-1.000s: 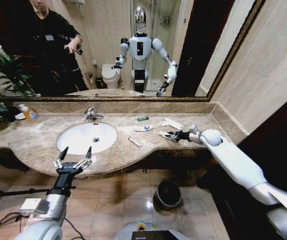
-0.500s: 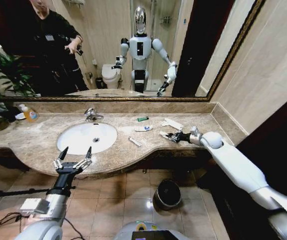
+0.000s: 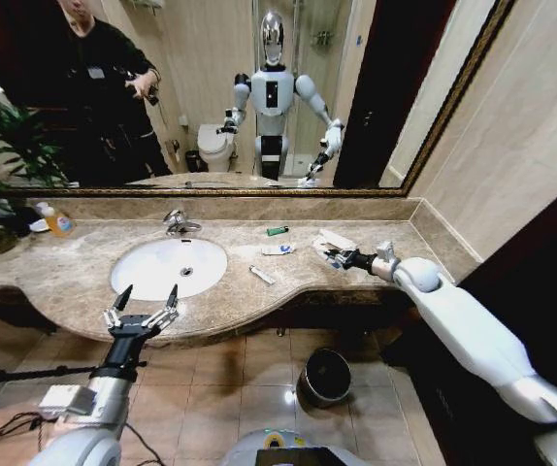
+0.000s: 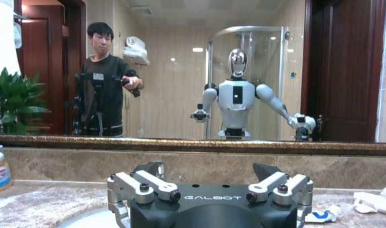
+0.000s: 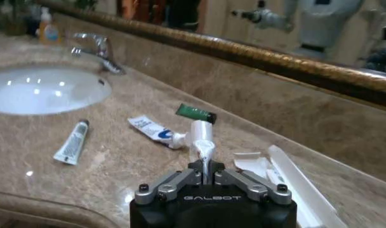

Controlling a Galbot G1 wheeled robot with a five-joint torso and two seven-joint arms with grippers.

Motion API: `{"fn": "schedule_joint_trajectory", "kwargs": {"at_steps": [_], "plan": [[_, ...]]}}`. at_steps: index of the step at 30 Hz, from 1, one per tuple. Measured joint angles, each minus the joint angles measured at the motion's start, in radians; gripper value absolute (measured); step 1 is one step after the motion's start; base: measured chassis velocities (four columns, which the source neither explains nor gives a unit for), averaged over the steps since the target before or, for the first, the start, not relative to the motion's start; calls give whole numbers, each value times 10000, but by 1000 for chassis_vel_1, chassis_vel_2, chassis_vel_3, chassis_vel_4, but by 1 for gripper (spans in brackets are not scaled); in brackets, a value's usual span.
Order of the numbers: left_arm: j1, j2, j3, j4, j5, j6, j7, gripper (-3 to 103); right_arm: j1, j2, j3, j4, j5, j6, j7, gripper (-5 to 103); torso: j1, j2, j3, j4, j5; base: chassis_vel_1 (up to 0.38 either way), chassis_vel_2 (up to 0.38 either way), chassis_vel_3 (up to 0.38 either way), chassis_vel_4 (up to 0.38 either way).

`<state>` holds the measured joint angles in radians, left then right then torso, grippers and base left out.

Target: Pick up the trash from the sink and place it in the trash bin.

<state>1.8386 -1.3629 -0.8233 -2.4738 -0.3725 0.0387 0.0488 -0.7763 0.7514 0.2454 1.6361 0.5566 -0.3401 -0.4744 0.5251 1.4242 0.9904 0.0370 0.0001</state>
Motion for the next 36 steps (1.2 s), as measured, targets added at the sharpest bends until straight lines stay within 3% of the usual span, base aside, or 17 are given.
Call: {"fn": "schedule_joint_trajectory", "kwargs": {"at_steps": [5,17,19,23,26,28,31,36], "plan": [[0,0,0,0,0,-1,0,100,-2040,-201,1535,1611,507,-176,665,6,-1,1,-1,-8,2,0,0,0,0],[0,0,0,0,0,0,0,100,-5552,137,3981,4333,696,-676,914,4,-1,1,-2,-2,-3,0,0,0,0],[0,0,0,0,0,0,1,100,-6686,601,4633,4907,581,-684,887,4,-1,1,-2,-2,-6,0,0,0,0],[0,0,0,0,0,0,0,100,-7538,1285,4994,5104,244,-527,820,4,-1,1,-2,-3,-1,0,0,0,0],[0,0,0,1,0,0,0,100,-8330,2513,4903,4788,-573,-107,741,4,-2,1,-1,-4,-1,0,0,0,0],[0,2,0,1,0,0,0,100,-8393,2686,4831,4667,-692,-34,751,4,-2,1,-1,-4,2,0,0,0,0],[1,0,0,0,0,0,0,100,-8418,3628,4431,3468,-1683,636,771,4,-2,1,-1,-3,-1,0,0,0,0],[0,0,0,0,0,0,0,100,-8093,4252,4226,2120,-2223,1138,838,4,-1,0,0,-2,2,0,0,0,0]]}}
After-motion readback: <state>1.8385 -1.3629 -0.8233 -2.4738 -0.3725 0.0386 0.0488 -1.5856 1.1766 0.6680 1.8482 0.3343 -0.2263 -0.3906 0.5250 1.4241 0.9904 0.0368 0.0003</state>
